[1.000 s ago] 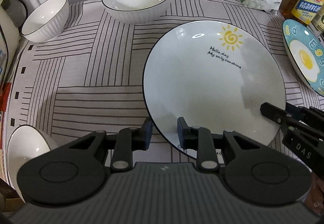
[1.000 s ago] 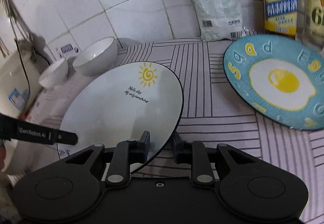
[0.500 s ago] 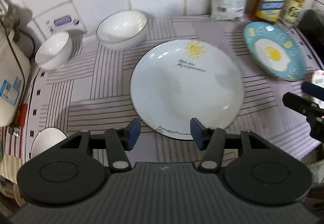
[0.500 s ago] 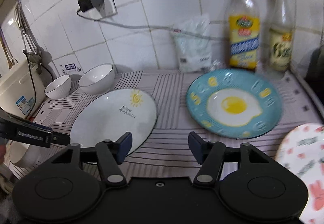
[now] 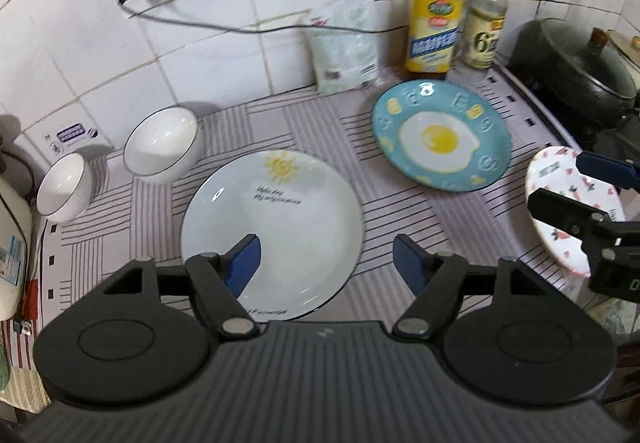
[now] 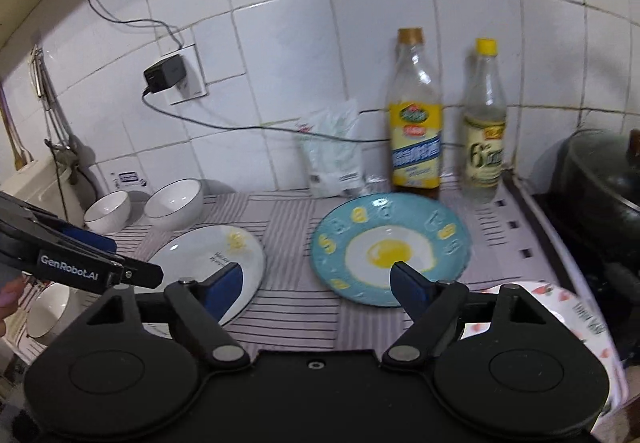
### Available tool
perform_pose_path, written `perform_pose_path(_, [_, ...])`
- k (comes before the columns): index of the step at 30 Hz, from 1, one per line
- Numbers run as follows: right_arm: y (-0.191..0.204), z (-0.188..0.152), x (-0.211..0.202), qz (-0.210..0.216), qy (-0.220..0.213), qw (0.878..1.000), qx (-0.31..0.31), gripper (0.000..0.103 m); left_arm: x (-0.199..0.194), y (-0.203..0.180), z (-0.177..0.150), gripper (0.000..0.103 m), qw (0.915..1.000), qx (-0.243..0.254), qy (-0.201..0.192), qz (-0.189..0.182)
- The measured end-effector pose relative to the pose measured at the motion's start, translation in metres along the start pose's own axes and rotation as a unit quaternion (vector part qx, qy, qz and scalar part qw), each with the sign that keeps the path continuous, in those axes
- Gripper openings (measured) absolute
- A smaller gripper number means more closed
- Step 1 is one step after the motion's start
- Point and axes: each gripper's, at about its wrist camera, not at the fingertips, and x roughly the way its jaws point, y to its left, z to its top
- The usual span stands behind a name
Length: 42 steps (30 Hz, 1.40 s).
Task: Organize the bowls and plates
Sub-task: 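Open both grippers off the white plate and move to the blue egg plate, then close both grippers on the rim of the blue egg plate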
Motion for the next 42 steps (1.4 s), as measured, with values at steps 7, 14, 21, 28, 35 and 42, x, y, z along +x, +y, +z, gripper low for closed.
perform_pose_path(7, [-0.021,0.012,-0.005,-0.024,-0.016,1.000,-0.005,0.086,0.007,-0.020,0.017,0.080,0.9996,0.026,-0.009,0.008])
perform_pose_path(14, [-0.048,0.016,0.018,-0.044,-0.024,0.998,0.029,0.086,0.032,-0.030,0.032,0.090,0.9982,0.049,-0.020,0.028])
perform_pose_path(21, [-0.074,0.014,0.048,-0.045,-0.026,0.997,0.058,0.086,0.066,-0.034,0.048,0.097,0.9987,0.042,-0.022,0.019])
perform_pose_path(28, [-0.096,0.018,0.086,-0.065,0.020,0.997,0.045,0.086,0.113,-0.037,0.057,0.097,0.9997,0.014,-0.010,0.015])
perform_pose_path(35, [-0.128,0.014,0.126,-0.074,0.056,0.993,0.076,0.078,0.155,-0.047,0.058,0.095,0.9999,0.003,0.010,0.012])
perform_pose_path(42, [-0.146,0.012,0.152,-0.077,0.069,0.989,0.102,0.068,0.182,-0.052,0.067,0.091,0.9996,0.008,0.022,0.016])
